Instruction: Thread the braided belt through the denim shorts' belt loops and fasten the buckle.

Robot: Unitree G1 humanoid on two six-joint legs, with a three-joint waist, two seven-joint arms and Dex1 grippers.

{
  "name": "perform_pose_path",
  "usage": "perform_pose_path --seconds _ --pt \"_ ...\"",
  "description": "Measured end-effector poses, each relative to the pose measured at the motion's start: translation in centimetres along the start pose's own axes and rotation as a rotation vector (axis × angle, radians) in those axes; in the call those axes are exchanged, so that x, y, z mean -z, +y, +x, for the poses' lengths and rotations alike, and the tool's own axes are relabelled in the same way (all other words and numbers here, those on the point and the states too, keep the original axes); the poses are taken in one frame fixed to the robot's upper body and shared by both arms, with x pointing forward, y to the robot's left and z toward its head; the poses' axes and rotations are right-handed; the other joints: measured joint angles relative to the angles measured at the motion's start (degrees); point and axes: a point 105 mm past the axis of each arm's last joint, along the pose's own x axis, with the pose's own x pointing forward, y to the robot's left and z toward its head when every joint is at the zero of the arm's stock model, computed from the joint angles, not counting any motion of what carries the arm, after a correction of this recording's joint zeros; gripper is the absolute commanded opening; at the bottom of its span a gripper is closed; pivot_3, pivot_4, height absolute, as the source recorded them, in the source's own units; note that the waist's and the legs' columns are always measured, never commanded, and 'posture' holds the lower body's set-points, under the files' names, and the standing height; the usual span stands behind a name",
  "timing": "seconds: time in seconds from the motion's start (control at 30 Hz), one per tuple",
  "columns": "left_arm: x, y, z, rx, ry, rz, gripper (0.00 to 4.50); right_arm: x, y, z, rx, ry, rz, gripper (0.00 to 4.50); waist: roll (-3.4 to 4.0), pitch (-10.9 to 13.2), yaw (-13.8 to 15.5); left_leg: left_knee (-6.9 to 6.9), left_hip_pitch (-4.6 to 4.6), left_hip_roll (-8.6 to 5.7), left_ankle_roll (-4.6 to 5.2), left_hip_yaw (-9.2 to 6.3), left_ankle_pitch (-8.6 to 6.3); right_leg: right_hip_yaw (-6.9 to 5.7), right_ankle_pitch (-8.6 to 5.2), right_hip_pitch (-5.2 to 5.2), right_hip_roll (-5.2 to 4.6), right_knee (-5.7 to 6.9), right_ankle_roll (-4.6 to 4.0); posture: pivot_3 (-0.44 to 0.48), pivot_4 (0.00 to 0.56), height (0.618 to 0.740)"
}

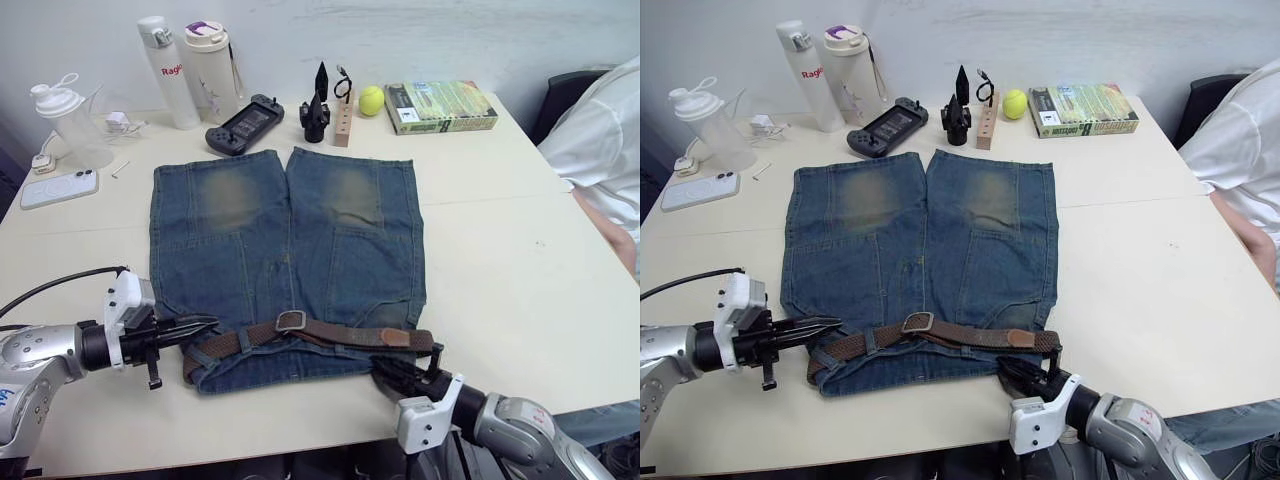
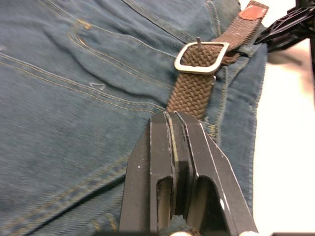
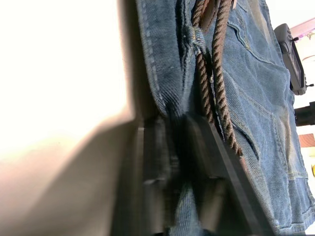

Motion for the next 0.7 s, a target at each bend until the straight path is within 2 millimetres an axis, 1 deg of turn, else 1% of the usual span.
perform_pose_path --seconds 0.03,0.1,0.13,0.17,0.2,0.27,0.3,0.37,0.47,0.53,0.6,0.7 --pt "0.1 0.0 0.0 0.001 0.009 -0.006 0.67 0.0 0.0 0.0 0.000 0.000 -0.001 0.00 0.00 0.00 0.00 0.00 0.00 0.00 0.00 0.00 0.00 0.00 0.00 0.00 0.01 0.00 0.00 0.000 0.150 0.720" --pt "0.1 0.0 -0.4 0.016 0.048 -0.012 1.14 0.0 0.0 0.1 0.001 0.002 -0.004 0.00 0.00 0.00 0.00 0.00 0.00 0.01 -0.01 0.00 0.00 0.01 0.00 0.00 0.03 0.00 0.00 0.000 0.150 0.720" --pt "0.1 -0.1 -0.4 0.022 0.054 -0.014 1.69 0.0 0.1 0.1 0.001 0.003 -0.003 0.00 0.00 0.00 -0.01 0.00 0.00 0.01 -0.01 0.00 0.00 0.01 0.00 0.00 0.03 0.00 -0.01 0.000 0.150 0.720" --pt "0.1 -0.2 -0.6 0.032 0.069 -0.013 1.97 0.0 0.1 0.1 0.002 0.003 0.000 0.00 0.00 0.00 -0.02 0.00 0.00 0.03 -0.01 0.00 0.00 0.01 -0.01 0.00 0.06 -0.01 -0.01 0.000 0.150 0.720" --pt "0.1 -0.3 -0.7 0.030 0.077 -0.002 2.44 0.0 0.1 0.2 0.003 0.004 0.005 0.00 0.00 0.00 -0.03 0.00 0.00 0.03 -0.02 0.00 0.00 0.02 -0.01 -0.01 0.06 -0.01 -0.02 0.000 0.150 0.720" --pt "0.2 -0.6 -1.0 0.014 0.086 -0.002 3.16 0.0 0.2 0.4 0.002 0.004 0.013 0.00 0.00 0.00 -0.17 -0.01 0.00 0.06 -0.03 0.00 -0.01 0.04 -0.02 -0.01 0.09 -0.01 -0.03 0.000 0.150 0.720" --pt "0.2 -0.8 -1.3 0.002 0.091 0.006 3.61 0.0 0.2 0.5 0.000 0.004 0.014 0.00 -0.03 0.01 -0.23 0.00 0.00 0.11 -0.06 0.00 -0.03 0.05 -0.02 -0.01 0.13 -0.02 -0.04 0.000 0.150 0.720" --pt "0.2 -1.1 -1.6 -0.013 0.100 0.020 4.24 0.0 0.1 0.7 -0.003 0.002 0.011 0.00 -0.04 0.01 -0.24 0.01 0.01 0.13 -0.07 0.01 -0.03 0.06 -0.03 0.00 0.16 -0.02 -0.05 0.000 0.150 0.720" --pt "1.0 -1.9 -1.8 -0.057 0.141 0.081 4.24 0.0 0.0 1.1 -0.003 -0.003 0.017 0.00 -0.08 -0.02 -0.27 0.00 0.06 0.17 -0.10 0.02 -0.05 0.09 -0.04 0.02 0.20 -0.01 -0.08 0.000 0.150 0.720" --pt "1.8 -2.0 -1.6 -0.125 0.166 0.162 4.24 0.0 -0.1 1.5 -0.006 -0.013 0.012 0.00 -0.11 -0.04 -0.30 0.00 0.09 0.23 -0.12 0.05 -0.05 0.11 -0.05 0.04 0.25 -0.01 -0.11 0.000 0.150 0.720" --pt "2.3 -2.0 -0.8 -0.188 0.174 0.246 4.24 0.0 -0.3 1.7 -0.012 -0.019 0.005 0.00 -0.17 -0.08 -0.08 0.01 0.12 0.26 -0.14 0.04 -0.06 0.11 -0.07 0.06 0.28 0.01 -0.14 0.000 0.150 0.720" --pt "2.7 -1.5 -0.3 -0.269 0.180 0.319 4.24 0.1 -0.4 2.0 -0.019 -0.025 0.004 0.00 -0.21 -0.10 -0.04 0.01 0.14 0.31 -0.14 0.04 -0.06 0.10 -0.07 0.07 0.30 0.00 -0.17 0.000 0.150 0.720"
